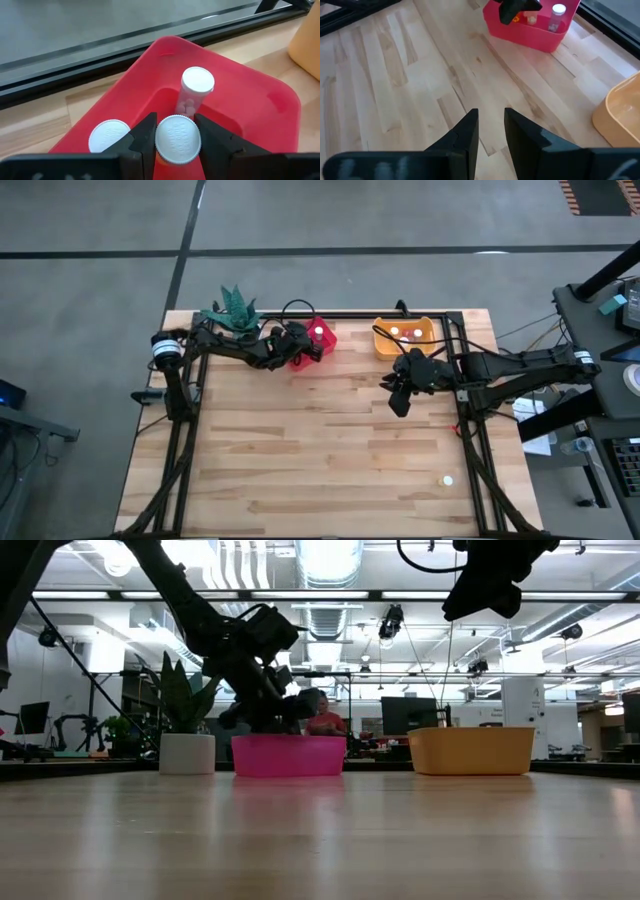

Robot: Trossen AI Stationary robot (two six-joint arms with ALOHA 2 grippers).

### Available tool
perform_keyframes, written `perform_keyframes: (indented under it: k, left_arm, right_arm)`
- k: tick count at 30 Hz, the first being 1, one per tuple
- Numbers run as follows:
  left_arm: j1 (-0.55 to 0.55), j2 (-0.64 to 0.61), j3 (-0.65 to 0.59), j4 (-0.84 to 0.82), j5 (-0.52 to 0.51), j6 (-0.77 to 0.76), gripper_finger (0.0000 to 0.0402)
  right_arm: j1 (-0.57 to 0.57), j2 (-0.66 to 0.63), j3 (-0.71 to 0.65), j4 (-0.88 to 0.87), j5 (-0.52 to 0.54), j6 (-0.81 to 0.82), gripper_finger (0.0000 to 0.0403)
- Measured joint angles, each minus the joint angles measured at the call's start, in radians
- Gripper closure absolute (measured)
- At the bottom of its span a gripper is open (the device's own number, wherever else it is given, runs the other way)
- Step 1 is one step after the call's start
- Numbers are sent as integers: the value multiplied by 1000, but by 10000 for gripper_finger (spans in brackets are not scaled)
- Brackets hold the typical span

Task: Pick and place medicine bottles into bin by pill shape (circle, oval)
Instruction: Put the left yellow tablet bottle into the pink bin, then put the yellow tablet bottle into the pink bin

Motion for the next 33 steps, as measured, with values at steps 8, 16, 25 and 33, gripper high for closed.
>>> perform_keyframes:
  k: [8, 16, 25, 33]
  left_arm:
    - [-1, -1, 0, 0, 0, 0, 288]
    - [-2, -5, 0, -1, 0, 0, 247]
    - [-14, -58, 0, -5, 8, 2, 242]
    - [-54, -214, 12, -7, 8, 107, 242]
  right_arm:
    - [0, 0, 0, 0, 0, 2, 319]
    - [0, 0, 0, 0, 0, 2, 319]
    - [0, 0, 0, -5, -1, 2, 319]
    - [0, 0, 0, -5, -2, 18, 319]
